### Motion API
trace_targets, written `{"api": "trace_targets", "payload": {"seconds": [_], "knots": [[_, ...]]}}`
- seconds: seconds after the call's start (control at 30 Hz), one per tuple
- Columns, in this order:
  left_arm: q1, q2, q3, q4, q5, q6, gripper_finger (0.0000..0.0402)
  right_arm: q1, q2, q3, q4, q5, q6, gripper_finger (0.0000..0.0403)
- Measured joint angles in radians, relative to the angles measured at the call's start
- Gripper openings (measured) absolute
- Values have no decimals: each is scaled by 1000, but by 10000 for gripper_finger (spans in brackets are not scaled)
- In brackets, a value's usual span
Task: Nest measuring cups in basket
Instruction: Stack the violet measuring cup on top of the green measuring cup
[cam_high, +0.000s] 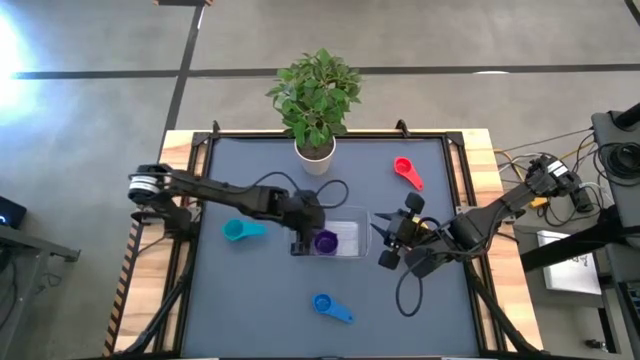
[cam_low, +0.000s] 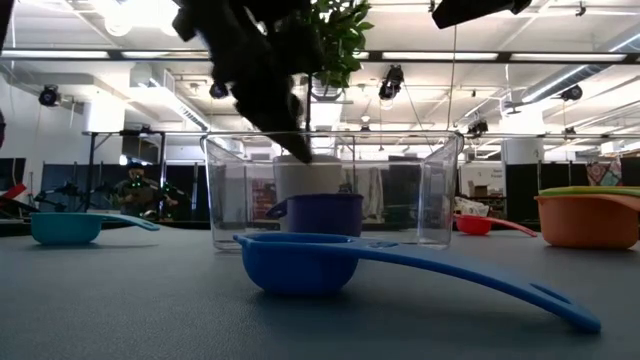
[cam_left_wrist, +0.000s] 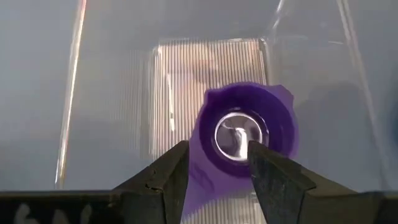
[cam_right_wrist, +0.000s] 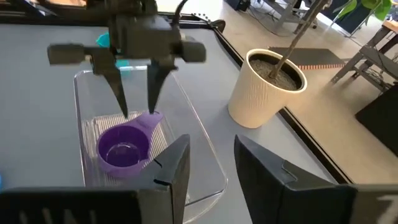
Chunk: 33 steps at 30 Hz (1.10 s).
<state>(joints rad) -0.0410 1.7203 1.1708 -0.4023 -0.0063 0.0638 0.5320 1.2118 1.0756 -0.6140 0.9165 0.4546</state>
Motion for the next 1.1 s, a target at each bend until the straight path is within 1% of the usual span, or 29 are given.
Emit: {"api": "trace_targets", "payload": {"seconds": [0.2,0.33,0.6,0.7,0.77,0.83,0.87,0.9,0.97,1.1], "knots": [[15,139,142,-90,14,65,146,0,0,0,-7,-5,3,117],[35,215,209,-149,18,79,146,0,0,0,-10,-9,4,118],[66,280,228,-192,14,56,143,0,0,0,-9,-26,2,118],[65,280,227,-192,15,55,118,0,0,-2,-10,-26,-1,118],[65,278,228,-194,16,54,82,0,0,-3,-10,-26,-2,118],[65,276,236,-202,18,42,35,0,0,-3,-9,-26,-6,118],[65,274,243,-206,20,33,19,0,0,-3,-9,-26,-6,118],[65,272,251,-209,21,22,12,0,0,-3,-9,-26,-6,118],[64,261,270,-202,15,13,11,0,0,-3,-9,-25,-6,118],[56,220,303,-203,-35,-33,4,2,0,-4,-9,-25,-7,118]]}}
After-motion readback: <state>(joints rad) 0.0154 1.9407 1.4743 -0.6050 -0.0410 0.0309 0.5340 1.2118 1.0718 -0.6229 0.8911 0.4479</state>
